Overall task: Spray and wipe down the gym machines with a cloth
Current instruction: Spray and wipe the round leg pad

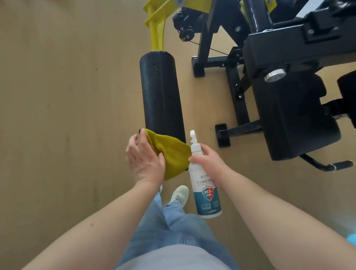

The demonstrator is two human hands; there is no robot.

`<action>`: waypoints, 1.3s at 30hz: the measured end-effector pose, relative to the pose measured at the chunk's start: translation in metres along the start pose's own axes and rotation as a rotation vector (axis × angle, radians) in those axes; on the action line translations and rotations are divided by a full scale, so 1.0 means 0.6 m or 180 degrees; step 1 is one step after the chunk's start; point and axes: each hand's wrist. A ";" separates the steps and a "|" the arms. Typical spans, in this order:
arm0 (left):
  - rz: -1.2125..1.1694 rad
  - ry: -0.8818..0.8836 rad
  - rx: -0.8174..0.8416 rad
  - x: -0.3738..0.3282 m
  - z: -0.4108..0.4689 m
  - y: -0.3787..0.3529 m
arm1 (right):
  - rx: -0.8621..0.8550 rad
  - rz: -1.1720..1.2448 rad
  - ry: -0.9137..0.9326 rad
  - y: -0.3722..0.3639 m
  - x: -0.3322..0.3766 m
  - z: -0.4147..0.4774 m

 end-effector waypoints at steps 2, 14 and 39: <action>0.0070 -0.0670 0.0203 -0.002 -0.009 -0.004 | -0.0050 0.0089 -0.0013 0.001 -0.006 0.004; 0.0589 -0.0412 0.1575 -0.037 -0.010 -0.073 | -0.0176 0.0275 -0.0089 0.020 -0.023 0.047; 0.0024 -0.1296 0.0907 -0.080 0.218 -0.138 | -0.0118 0.0286 0.0148 -0.024 0.136 0.190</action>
Point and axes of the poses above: each hand's wrist, its own z-axis towards the middle knuckle, its own y-axis out of the back of the hand, x = y × z, and after that the axes turned 12 degrees about -x, right-handed
